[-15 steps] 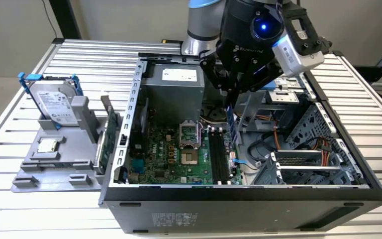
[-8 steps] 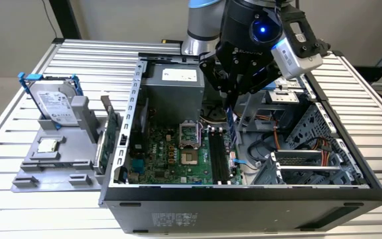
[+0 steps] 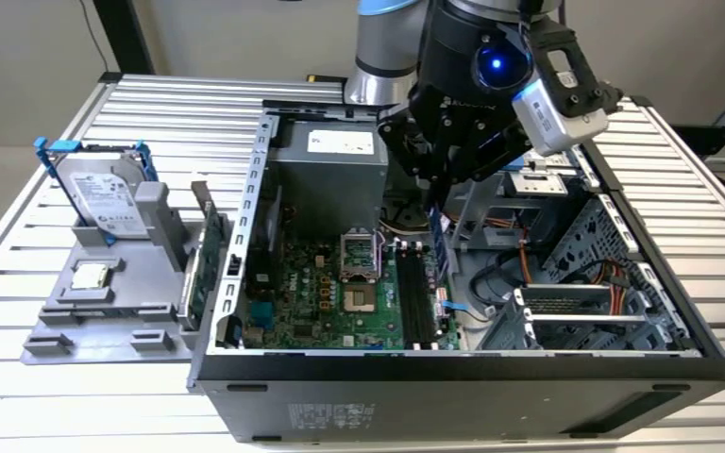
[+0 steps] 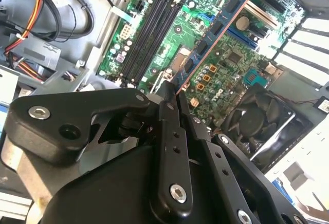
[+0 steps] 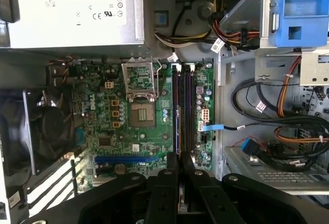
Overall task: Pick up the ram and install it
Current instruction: 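Insert the ram into the slot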
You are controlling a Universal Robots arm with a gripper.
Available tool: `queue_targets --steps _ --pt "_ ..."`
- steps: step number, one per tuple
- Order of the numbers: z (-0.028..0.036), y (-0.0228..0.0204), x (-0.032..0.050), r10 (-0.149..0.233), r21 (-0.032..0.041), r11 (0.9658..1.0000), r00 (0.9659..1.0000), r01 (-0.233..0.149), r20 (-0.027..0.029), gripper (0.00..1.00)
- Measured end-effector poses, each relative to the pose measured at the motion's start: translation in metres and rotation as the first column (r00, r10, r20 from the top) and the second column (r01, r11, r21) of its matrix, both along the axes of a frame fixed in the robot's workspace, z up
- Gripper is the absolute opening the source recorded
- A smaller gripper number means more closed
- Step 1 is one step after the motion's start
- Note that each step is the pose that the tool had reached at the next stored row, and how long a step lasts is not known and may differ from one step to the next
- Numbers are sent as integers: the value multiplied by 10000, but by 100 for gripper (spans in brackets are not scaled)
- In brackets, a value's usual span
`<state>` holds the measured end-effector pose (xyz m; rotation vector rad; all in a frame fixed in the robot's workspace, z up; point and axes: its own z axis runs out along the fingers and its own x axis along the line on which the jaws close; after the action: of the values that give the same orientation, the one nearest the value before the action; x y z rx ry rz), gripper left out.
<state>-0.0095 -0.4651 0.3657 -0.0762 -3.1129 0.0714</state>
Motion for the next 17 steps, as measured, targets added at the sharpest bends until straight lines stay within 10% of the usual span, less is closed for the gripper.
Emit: queue_targets --steps 9,11,14,17 --pt "-156 2 18 5 0 10000 10000 -5 8 0" --pt "-160 3 28 21 121 9999 10000 -22 83 0" --pt "-160 3 42 32 528 9986 9997 -44 229 0" --pt "-201 3 45 31 593 9982 9997 -46 261 0"
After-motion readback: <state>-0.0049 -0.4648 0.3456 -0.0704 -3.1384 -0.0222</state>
